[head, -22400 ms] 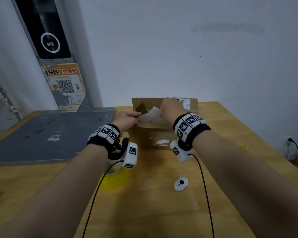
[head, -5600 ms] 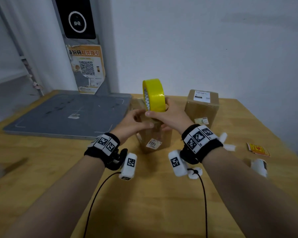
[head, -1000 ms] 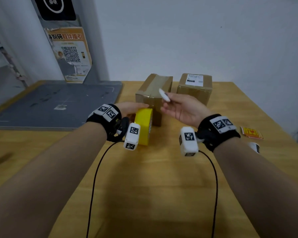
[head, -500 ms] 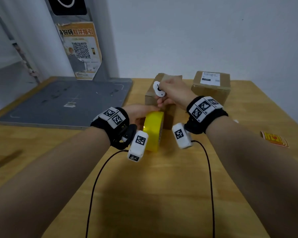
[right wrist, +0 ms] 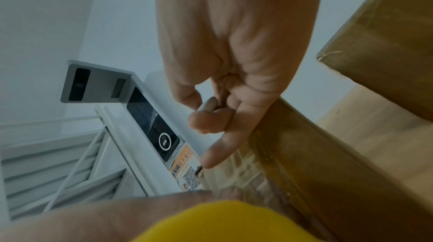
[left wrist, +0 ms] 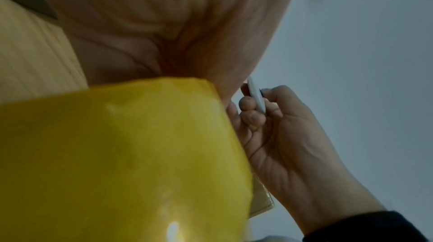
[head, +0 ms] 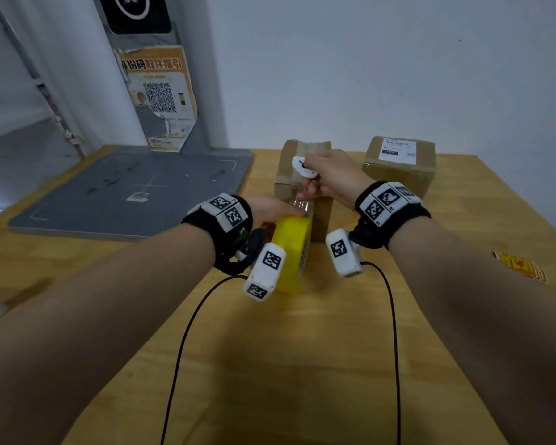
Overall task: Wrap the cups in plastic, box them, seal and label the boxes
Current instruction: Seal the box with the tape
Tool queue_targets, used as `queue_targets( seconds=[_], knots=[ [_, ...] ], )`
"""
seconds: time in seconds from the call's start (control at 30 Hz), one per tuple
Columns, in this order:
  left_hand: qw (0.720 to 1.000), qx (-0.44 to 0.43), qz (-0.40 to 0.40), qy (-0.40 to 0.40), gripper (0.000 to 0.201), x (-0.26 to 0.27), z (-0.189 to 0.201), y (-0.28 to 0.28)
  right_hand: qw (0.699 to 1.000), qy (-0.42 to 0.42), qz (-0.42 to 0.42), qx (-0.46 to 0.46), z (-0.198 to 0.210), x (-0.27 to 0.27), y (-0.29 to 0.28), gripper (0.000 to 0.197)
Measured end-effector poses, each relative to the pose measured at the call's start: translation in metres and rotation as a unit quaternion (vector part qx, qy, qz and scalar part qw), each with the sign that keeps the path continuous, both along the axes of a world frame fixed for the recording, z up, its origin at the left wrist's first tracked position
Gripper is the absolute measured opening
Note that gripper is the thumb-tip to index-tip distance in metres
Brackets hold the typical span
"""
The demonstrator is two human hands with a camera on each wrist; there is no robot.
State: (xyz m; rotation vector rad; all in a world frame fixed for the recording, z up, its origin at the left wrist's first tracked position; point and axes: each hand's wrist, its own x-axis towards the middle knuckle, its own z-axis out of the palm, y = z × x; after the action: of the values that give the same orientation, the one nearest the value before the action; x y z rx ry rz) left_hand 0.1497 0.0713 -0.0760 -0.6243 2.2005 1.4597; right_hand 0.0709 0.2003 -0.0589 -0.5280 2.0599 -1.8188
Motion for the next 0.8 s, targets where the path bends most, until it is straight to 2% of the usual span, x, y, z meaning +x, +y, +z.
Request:
queue_targets(
  seconds=[0.17,0.27,0.37,0.43,0.53,0.63,0.8],
  knots=[
    [1.000,0.027,0.007,0.003,0.049,0.007,0.000,0.000,0.998,0.023,0.058,-0.005,-0.003,0.001,0.022,0.021],
    [0.998,0.055,0.038,0.005,0.040,0.014,0.002,-0.002,0.996,0.053,0.065,0.016,-0.005,0.005,0.034,0.026],
    [0.996,0.081,0.049,-0.003,0.033,0.021,0.003,-0.001,0.986,0.127,0.043,0.096,-0.002,0.007,0.040,0.027],
    [0.993,0.098,0.065,-0.006,0.030,0.025,0.003,0.000,0.963,0.197,0.035,0.182,0.003,0.012,0.042,0.027],
    [0.991,0.105,0.082,0.006,0.037,0.027,0.000,0.001,0.913,0.296,0.038,0.278,0.008,0.017,0.040,0.021],
    [0.989,0.113,0.090,0.017,0.040,0.028,-0.002,0.000,0.881,0.342,0.068,0.320,0.009,0.016,0.034,0.021],
    [0.988,0.123,0.092,0.029,0.033,0.028,-0.006,-0.002,0.819,0.410,0.109,0.385,0.007,0.012,0.020,0.016]
  ],
)
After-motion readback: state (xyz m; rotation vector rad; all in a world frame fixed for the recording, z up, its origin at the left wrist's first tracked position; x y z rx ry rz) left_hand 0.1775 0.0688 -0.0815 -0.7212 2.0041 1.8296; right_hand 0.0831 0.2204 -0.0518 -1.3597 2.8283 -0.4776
